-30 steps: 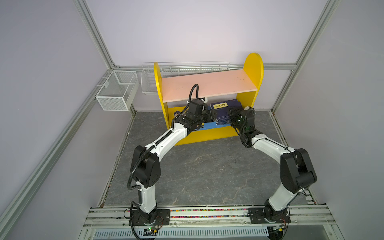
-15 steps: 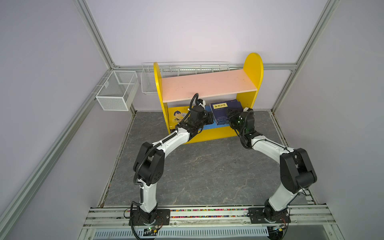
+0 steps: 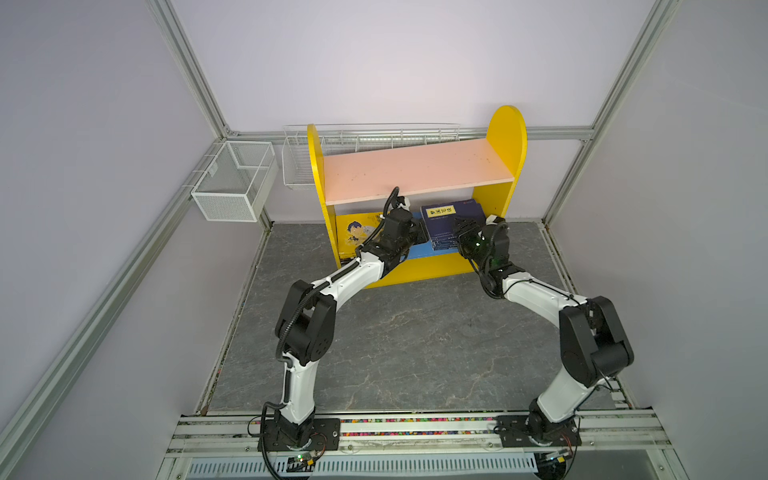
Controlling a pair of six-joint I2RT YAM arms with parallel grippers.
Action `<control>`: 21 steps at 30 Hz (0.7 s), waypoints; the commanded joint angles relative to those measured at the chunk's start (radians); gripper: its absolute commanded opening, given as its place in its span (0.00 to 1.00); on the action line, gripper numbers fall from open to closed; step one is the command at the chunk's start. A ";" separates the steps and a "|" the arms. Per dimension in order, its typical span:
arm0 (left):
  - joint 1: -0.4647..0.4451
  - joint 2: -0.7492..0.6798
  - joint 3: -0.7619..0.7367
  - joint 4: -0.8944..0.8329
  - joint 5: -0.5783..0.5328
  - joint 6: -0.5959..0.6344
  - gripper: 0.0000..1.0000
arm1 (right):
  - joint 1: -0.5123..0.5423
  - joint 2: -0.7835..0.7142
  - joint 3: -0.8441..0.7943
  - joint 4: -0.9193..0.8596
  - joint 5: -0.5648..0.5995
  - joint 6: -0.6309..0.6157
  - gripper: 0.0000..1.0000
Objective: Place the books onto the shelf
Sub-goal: 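Push the dark blue stack deeper onto the shelf with both grippers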
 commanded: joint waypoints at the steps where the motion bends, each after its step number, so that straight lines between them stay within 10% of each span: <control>1: 0.012 0.044 0.058 -0.043 0.011 -0.015 0.00 | 0.003 -0.022 -0.010 0.070 -0.036 0.033 0.67; 21: 0.001 0.076 0.135 -0.067 0.016 -0.005 0.00 | -0.066 -0.021 0.304 -0.539 -0.319 -0.088 0.83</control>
